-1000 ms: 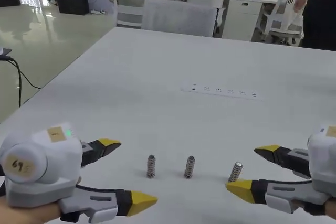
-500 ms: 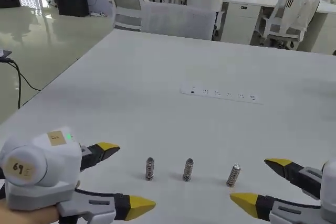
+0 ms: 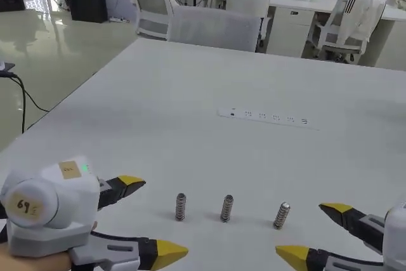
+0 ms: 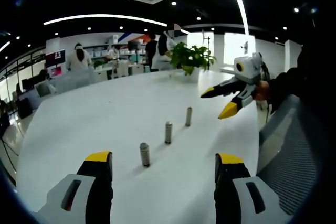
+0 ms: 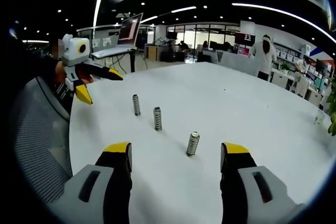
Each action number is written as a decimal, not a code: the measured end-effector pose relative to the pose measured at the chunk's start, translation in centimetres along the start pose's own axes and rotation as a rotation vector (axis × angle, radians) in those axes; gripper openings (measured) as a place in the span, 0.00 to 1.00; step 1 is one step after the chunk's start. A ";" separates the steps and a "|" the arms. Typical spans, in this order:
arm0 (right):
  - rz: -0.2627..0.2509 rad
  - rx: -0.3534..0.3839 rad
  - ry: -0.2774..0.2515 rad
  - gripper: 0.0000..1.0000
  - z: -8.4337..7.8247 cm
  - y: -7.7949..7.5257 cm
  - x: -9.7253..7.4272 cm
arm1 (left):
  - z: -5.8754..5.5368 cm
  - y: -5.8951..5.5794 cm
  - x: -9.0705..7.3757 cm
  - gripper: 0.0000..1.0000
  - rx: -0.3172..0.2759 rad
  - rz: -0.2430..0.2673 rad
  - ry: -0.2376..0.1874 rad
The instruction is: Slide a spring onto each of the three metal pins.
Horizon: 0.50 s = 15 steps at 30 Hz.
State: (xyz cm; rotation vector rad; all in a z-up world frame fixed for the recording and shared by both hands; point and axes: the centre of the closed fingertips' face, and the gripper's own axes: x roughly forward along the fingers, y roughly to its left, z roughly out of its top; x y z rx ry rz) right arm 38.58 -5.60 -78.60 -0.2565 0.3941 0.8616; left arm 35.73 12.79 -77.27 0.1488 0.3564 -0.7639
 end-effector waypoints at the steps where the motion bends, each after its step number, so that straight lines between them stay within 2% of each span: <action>1: 0.000 -0.001 0.000 0.68 0.0 0.0 0.0 | 0.0 0.0 0.0 0.76 0.001 0.000 0.000; 15: 0.004 -0.012 0.006 0.69 -0.2 0.2 0.1 | -0.1 -0.2 0.0 0.76 0.007 0.001 0.006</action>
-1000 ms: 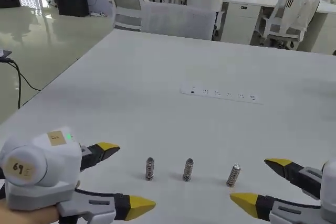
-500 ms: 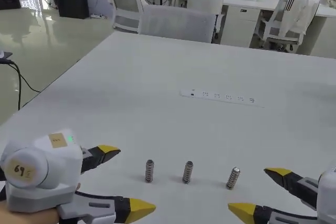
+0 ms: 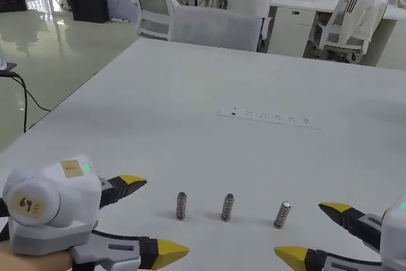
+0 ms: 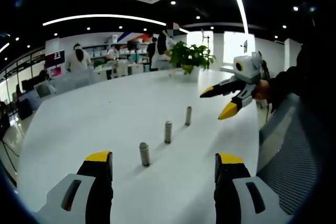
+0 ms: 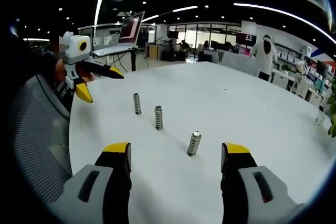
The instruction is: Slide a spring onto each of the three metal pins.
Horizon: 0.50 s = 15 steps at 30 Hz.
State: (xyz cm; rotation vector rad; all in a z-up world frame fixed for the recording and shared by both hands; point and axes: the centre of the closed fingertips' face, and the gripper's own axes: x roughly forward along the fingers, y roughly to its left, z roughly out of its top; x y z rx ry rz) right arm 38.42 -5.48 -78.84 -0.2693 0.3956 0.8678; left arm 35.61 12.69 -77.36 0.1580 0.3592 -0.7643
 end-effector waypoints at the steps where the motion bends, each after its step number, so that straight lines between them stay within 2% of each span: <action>1: -0.001 -0.001 0.002 0.69 0.0 0.0 0.0 | 0.0 0.0 0.0 0.76 -0.001 0.001 0.000; 15: -0.006 -0.004 0.001 0.70 0.0 -0.2 -0.1 | 0.0 -0.1 0.1 0.76 0.006 -0.001 0.003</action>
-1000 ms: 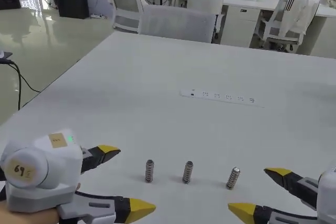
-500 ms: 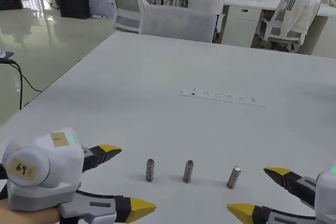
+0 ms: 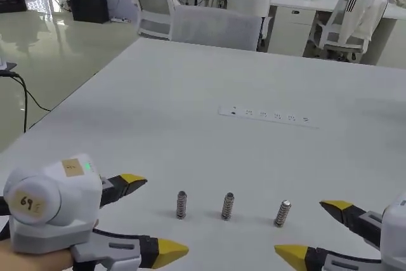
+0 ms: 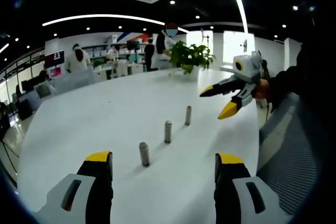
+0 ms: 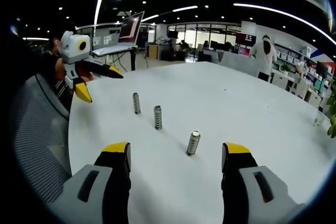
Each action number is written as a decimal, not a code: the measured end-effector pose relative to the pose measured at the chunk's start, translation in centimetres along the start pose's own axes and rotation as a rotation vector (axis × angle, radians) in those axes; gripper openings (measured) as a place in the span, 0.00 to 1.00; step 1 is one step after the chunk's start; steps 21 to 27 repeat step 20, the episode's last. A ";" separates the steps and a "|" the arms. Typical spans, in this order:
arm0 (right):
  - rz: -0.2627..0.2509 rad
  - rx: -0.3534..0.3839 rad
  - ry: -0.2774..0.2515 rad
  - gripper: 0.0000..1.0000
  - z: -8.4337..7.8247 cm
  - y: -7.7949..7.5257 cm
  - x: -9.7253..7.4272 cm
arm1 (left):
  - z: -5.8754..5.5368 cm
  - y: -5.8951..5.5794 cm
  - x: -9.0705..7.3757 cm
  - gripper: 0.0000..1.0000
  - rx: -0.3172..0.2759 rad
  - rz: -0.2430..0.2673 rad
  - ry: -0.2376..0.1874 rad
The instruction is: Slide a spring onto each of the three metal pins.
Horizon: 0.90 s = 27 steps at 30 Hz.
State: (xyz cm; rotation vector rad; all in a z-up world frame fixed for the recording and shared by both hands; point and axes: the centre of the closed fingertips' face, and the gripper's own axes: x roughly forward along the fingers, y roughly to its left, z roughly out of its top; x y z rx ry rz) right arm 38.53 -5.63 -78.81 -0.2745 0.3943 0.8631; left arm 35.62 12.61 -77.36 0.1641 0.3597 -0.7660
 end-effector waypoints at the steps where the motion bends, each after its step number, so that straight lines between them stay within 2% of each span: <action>1: -0.001 0.000 0.000 0.70 0.0 0.0 0.0 | 0.0 0.0 0.0 0.76 0.000 0.000 0.000; 27: -0.006 -0.016 0.003 0.70 0.1 0.0 0.0 | -0.1 -0.1 0.0 0.75 0.004 -0.004 0.006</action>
